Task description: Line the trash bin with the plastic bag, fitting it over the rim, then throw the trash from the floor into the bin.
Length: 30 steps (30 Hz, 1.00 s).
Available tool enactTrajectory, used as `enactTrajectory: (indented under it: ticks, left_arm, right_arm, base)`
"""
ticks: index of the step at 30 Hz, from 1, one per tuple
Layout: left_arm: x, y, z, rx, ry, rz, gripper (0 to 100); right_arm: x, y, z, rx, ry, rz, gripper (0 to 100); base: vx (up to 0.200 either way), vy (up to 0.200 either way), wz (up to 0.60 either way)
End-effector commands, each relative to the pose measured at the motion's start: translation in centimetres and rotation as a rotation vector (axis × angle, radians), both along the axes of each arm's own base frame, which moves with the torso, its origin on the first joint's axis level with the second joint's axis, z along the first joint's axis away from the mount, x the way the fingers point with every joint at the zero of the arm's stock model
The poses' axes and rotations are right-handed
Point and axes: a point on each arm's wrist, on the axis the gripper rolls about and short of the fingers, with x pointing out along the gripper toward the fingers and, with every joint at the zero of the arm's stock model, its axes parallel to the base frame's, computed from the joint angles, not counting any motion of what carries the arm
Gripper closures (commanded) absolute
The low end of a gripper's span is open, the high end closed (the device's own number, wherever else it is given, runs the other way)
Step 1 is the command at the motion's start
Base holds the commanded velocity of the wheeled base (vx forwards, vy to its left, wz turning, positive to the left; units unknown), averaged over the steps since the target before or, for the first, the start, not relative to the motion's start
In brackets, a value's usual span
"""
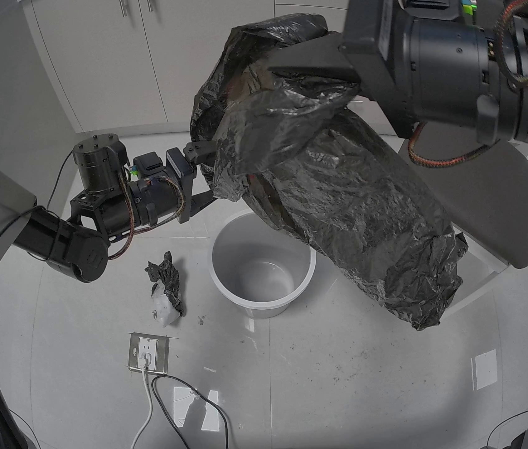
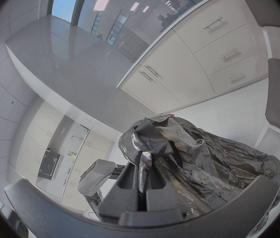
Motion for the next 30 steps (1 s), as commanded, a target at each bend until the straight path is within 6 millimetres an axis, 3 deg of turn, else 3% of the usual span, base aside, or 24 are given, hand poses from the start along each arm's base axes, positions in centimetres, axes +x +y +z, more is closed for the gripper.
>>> enactTrajectory:
  ticks: [1,7,8,17,23,26,30]
  left_arm:
    - [0.6,-0.2,-1.0,0.006,0.017,0.002,0]
    - [0.4,-0.1,-0.7,0.004,0.015,0.002,0]
    - [0.3,-0.1,-0.7,0.004,0.015,0.002,100]
    - [-1.2,-0.3,-0.2,0.003,0.013,-0.022,100]
    - [-3.0,0.1,1.2,-0.006,0.003,-0.032,100]
    - [-5.1,0.6,3.4,-0.020,-0.035,-0.038,100]
    - [-7.0,1.0,4.1,-0.025,-0.040,-0.046,100]
  right_arm:
    - [-0.1,0.1,-0.1,-0.002,0.001,0.005,100]
    - [-0.1,0.1,-0.1,-0.001,0.002,0.005,100]
    - [-0.1,0.1,-0.1,-0.001,0.002,0.003,100]
    - [1.2,-0.3,-0.6,-0.021,0.012,-0.040,100]
    - [2.0,-0.9,-0.8,-0.025,0.014,-0.073,100]
    - [1.9,-1.3,-0.5,-0.022,0.008,-0.079,100]
    - [1.8,-1.5,-0.7,-0.020,0.012,-0.081,100]
  base:
    - [0.000,0.000,0.00]
    - [0.000,0.000,0.00]
    - [0.000,0.000,0.00]
    - [0.000,0.000,0.00]
    - [0.000,0.000,0.00]
    - [0.000,0.000,0.00]
    - [0.000,0.000,0.00]
